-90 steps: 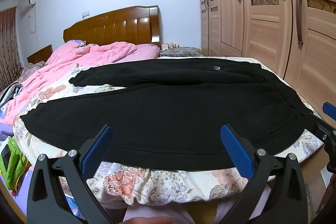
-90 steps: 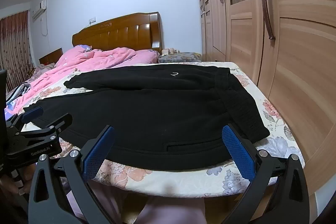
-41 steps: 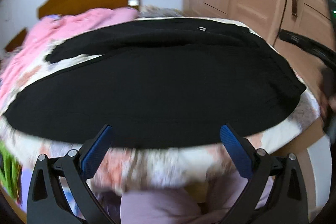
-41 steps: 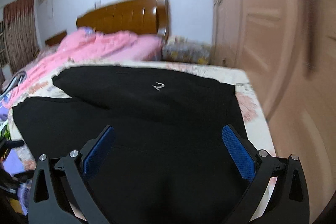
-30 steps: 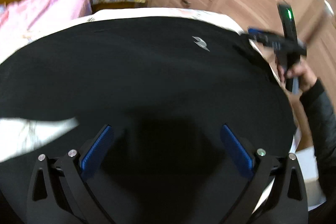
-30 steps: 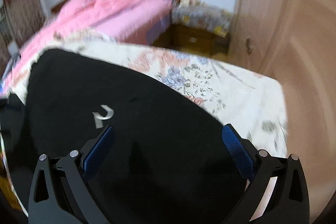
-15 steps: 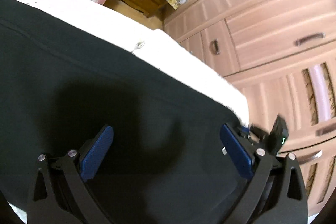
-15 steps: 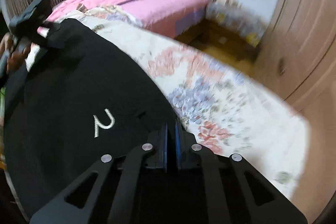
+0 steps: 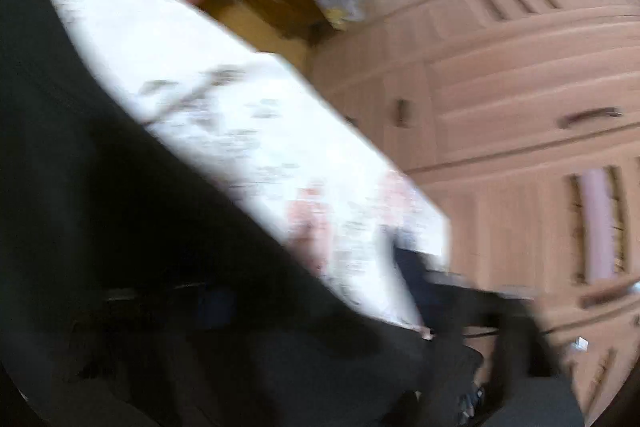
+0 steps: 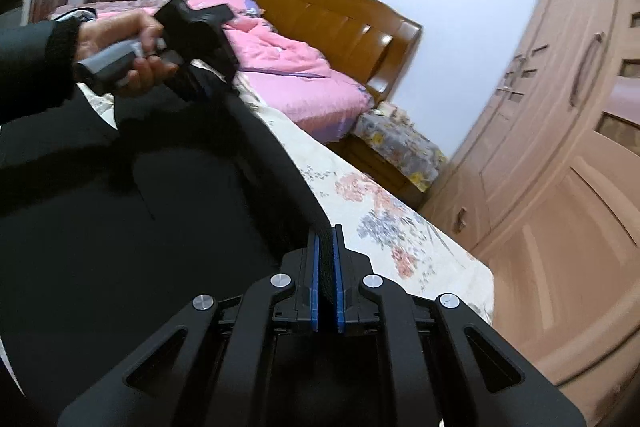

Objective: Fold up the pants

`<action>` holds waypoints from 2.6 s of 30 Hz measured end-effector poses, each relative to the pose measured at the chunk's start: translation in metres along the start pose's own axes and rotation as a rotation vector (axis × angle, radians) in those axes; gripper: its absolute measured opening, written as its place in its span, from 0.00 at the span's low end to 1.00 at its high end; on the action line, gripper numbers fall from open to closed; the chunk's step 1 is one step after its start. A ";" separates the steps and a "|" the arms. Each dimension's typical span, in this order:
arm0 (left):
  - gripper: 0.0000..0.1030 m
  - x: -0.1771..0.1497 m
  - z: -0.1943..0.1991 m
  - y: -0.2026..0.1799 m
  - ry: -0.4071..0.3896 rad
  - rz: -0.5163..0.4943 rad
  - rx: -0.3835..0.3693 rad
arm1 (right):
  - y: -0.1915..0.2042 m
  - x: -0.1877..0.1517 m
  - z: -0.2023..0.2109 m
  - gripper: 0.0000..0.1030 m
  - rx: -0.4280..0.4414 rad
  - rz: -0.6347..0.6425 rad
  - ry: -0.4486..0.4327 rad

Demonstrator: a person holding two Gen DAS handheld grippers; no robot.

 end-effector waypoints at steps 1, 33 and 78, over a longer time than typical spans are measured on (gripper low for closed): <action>0.18 -0.005 0.006 0.004 -0.016 0.007 0.012 | 0.002 -0.001 0.006 0.08 -0.002 -0.003 -0.008; 0.83 -0.324 0.184 0.149 -0.509 -0.135 0.016 | 0.044 -0.194 0.145 0.54 0.214 -1.035 -0.014; 0.11 -0.333 0.213 0.176 -0.607 -0.239 0.249 | 0.041 -0.224 0.181 0.07 0.121 -1.132 -0.109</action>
Point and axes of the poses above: each gripper's, at about its wrist camera, not at the fingertips, and z roughly against the way its jaws point, y to its left, x to its top, the point moved 5 cm from there along -z, roughly the way its jaws point, and after that the axes turned 7 degrees about x, right-handed, at the moved point
